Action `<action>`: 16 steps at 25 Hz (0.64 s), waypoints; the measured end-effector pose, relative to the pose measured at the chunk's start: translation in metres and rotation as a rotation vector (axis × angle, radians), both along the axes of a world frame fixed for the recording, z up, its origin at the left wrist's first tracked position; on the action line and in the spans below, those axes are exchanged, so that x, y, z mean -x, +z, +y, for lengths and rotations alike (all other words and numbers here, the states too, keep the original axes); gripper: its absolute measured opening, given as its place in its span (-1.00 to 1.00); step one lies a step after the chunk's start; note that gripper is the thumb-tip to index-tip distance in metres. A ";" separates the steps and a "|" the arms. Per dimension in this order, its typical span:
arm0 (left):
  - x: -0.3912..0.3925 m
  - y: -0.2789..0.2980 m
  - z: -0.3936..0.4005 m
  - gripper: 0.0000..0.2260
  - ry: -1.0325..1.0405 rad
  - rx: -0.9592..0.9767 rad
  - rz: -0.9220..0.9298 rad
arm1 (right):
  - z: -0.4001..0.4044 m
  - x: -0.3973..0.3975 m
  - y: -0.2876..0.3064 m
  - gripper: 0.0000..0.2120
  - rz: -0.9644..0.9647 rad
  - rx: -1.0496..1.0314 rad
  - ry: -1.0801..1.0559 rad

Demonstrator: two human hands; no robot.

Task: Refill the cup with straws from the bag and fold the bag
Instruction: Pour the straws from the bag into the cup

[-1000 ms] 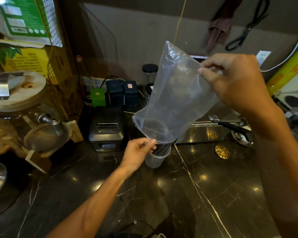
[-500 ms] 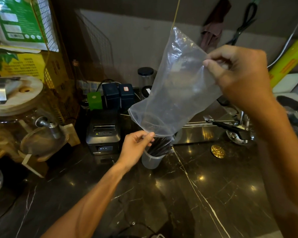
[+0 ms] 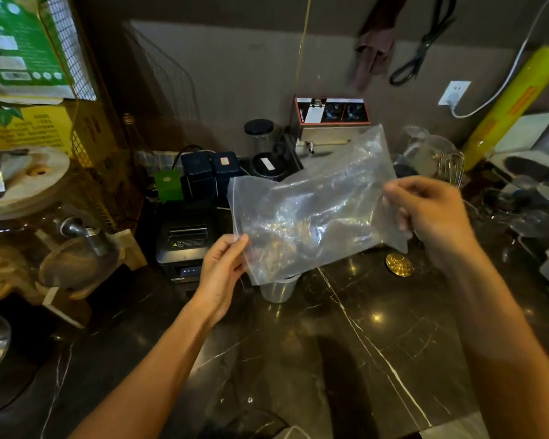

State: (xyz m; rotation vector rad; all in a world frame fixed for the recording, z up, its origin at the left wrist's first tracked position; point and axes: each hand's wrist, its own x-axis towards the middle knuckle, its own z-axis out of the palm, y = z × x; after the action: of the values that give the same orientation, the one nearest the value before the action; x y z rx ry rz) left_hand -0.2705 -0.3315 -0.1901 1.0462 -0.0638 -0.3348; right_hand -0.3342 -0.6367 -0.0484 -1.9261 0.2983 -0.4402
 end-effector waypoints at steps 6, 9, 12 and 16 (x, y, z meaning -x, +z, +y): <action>0.029 -0.031 0.008 -0.59 -0.094 -0.099 0.121 | -0.022 0.042 -0.086 -0.80 0.222 -0.142 0.023; 0.047 -0.049 0.004 -0.49 -0.318 -0.156 0.137 | -0.043 0.059 -0.126 -0.86 0.302 -0.261 -0.043; 0.060 -0.061 -0.014 -0.39 -0.469 -0.206 0.182 | -0.071 0.074 -0.156 -0.82 0.366 -0.368 -0.079; 0.077 -0.073 -0.058 -0.53 -0.639 -0.414 0.186 | -0.112 0.088 -0.189 -0.89 0.437 -0.374 -0.224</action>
State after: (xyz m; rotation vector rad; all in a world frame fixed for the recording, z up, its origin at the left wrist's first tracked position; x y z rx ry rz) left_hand -0.3473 -0.3898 -0.2630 1.3858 -0.1673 -1.0568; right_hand -0.4218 -0.7490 -0.2370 -1.6085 0.8269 -0.0892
